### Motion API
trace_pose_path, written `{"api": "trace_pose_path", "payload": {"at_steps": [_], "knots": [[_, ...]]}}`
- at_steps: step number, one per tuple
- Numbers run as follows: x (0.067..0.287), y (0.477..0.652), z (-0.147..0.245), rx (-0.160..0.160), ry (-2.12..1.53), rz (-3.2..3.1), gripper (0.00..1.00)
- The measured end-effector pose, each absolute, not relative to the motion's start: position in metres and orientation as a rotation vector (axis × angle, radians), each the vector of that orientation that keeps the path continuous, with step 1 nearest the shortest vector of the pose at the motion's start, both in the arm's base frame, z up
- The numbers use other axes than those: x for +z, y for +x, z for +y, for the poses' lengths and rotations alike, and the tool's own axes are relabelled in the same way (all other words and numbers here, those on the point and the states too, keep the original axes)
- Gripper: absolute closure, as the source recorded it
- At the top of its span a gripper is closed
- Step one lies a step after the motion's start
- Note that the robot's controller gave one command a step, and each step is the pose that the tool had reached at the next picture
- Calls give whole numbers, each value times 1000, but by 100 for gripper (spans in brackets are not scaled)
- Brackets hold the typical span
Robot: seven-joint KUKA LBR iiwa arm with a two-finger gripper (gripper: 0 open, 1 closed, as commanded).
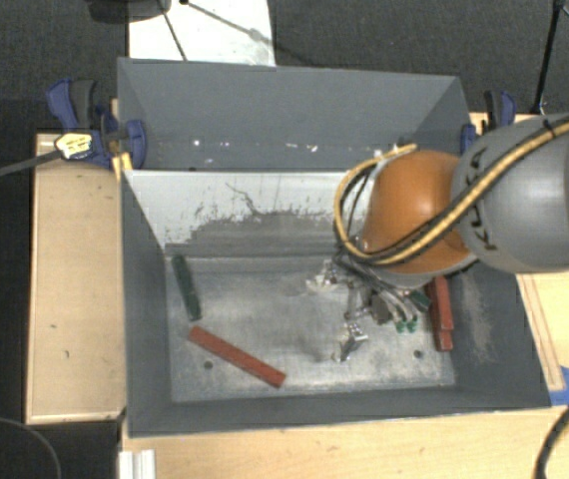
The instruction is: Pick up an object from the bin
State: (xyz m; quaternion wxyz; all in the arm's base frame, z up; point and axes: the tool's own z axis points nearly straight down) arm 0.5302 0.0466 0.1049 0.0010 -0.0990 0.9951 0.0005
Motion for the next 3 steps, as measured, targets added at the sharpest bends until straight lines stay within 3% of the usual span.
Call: {"api": "trace_pose_path", "payload": {"at_steps": [1,2,3], "knots": [[105,531,46,1,-311,3123,0],[84,514,89,-2,-342,3118,0],[79,533,136,2,-456,3109,0]]}}
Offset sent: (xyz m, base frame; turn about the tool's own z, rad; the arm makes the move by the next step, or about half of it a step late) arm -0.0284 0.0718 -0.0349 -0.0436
